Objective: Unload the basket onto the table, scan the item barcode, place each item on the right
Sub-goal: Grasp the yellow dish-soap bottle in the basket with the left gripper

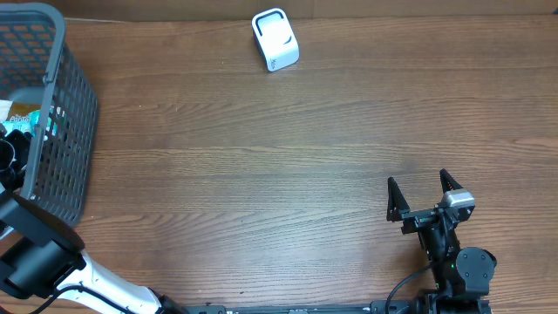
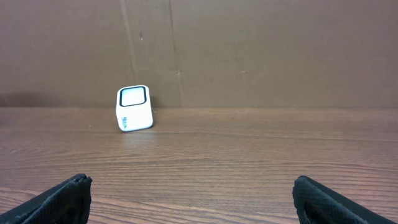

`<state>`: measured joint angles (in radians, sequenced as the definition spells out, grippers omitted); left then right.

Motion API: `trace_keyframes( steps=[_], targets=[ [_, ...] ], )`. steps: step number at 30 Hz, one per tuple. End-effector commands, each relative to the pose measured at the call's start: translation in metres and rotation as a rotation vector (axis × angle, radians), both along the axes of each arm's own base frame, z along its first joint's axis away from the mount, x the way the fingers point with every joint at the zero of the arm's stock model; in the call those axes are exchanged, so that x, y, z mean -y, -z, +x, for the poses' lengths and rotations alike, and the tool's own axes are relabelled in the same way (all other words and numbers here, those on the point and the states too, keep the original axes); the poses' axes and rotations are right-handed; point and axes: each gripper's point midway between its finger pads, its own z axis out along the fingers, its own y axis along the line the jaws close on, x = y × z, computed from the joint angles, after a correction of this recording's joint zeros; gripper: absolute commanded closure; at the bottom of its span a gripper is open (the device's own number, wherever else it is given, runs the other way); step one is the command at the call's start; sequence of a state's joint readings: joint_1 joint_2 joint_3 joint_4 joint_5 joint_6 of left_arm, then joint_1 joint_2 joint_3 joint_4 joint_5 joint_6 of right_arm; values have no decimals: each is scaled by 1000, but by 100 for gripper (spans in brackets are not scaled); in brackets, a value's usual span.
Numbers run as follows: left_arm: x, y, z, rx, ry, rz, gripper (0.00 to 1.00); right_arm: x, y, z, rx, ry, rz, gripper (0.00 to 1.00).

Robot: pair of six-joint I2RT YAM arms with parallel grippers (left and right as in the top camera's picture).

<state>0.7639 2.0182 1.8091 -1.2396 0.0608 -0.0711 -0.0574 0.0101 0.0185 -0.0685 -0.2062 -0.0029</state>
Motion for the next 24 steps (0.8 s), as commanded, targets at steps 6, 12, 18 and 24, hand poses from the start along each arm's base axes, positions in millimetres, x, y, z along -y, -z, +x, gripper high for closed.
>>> trace_keyframes(
  steps=[6,12,18,24],
  targets=[
    [4,10,-1,-23,-3,-38,31,0,2,0,2,-2,3,0],
    [4,11,-1,-23,-22,-41,32,0,2,0,2,-2,3,0],
    [4,11,-1,-23,-22,-40,50,0,2,0,2,-2,3,0],
    [3,10,-1,-20,-21,-36,69,0,2,0,2,-2,3,0]
  ],
)
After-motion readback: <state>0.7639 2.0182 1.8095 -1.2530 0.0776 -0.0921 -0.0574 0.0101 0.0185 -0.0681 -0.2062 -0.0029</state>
